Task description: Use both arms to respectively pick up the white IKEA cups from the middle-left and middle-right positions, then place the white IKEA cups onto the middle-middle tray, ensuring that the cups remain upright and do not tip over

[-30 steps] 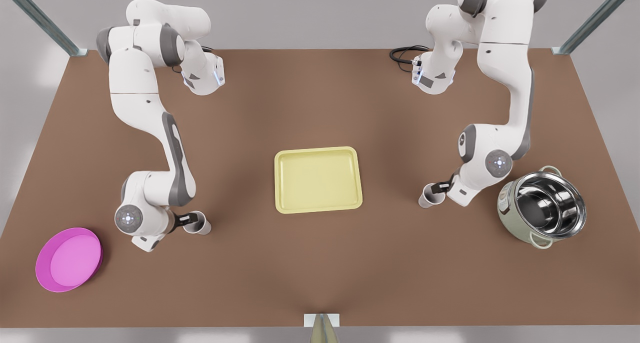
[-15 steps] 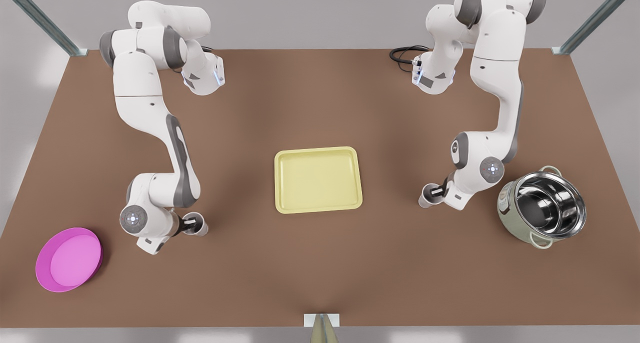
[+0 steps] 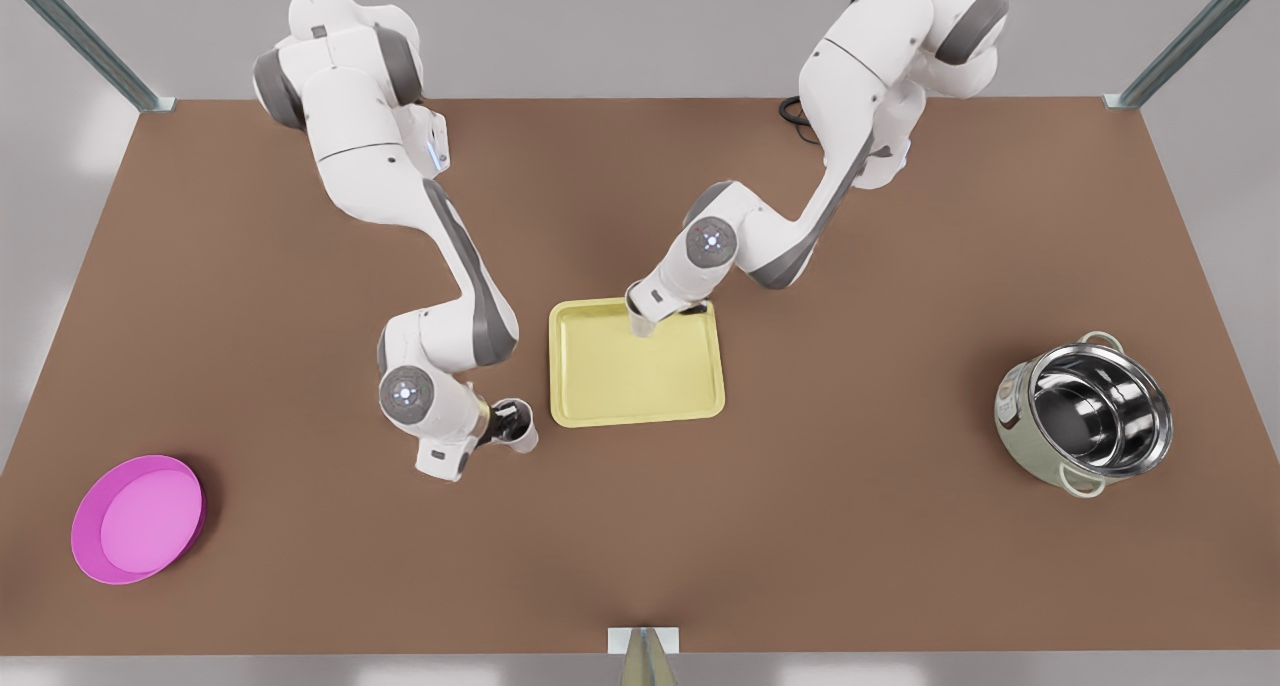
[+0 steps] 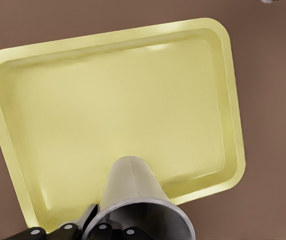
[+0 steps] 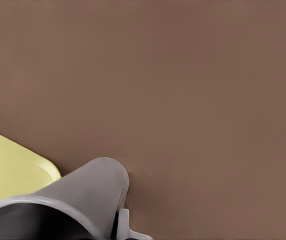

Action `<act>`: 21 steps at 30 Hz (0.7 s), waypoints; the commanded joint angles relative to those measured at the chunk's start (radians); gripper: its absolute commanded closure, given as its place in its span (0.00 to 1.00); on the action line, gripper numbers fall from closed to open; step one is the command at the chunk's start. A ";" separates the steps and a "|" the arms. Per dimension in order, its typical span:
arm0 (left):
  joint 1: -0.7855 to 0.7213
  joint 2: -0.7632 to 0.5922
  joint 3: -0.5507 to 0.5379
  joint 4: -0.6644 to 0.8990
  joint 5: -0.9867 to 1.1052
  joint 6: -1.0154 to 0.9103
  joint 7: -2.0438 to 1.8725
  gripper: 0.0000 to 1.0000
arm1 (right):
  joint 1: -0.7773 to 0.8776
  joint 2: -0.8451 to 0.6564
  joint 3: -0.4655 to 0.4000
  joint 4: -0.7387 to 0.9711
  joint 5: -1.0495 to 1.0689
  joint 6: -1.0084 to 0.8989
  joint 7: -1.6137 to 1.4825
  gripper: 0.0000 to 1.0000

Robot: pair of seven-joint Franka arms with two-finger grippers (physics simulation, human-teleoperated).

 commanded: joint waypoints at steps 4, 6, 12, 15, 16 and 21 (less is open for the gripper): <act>0.000 0.051 -0.003 0.007 0.034 0.119 -0.669 0.79 | 0.100 0.010 0.000 0.002 0.062 0.029 0.011 0.79; -0.001 0.067 -0.003 0.001 0.035 0.119 -0.671 0.79 | 0.145 0.010 0.001 -0.008 0.067 0.028 0.005 0.79; -0.001 0.071 -0.003 -0.023 0.051 0.119 -0.695 0.71 | 0.247 -0.007 -0.011 -0.154 0.061 0.136 0.016 0.79; 0.002 0.080 -0.003 -0.023 0.052 0.133 -0.695 0.53 | 0.246 -0.008 -0.011 -0.171 0.058 0.150 0.014 0.79; 0.003 0.083 -0.003 -0.023 0.052 0.135 -0.695 0.44 | 0.244 -0.008 -0.011 -0.171 0.058 0.150 0.013 0.79; 0.015 0.082 -0.003 -0.033 0.065 0.136 -0.691 0.01 | 0.234 -0.017 -0.011 -0.165 0.056 0.141 0.010 0.00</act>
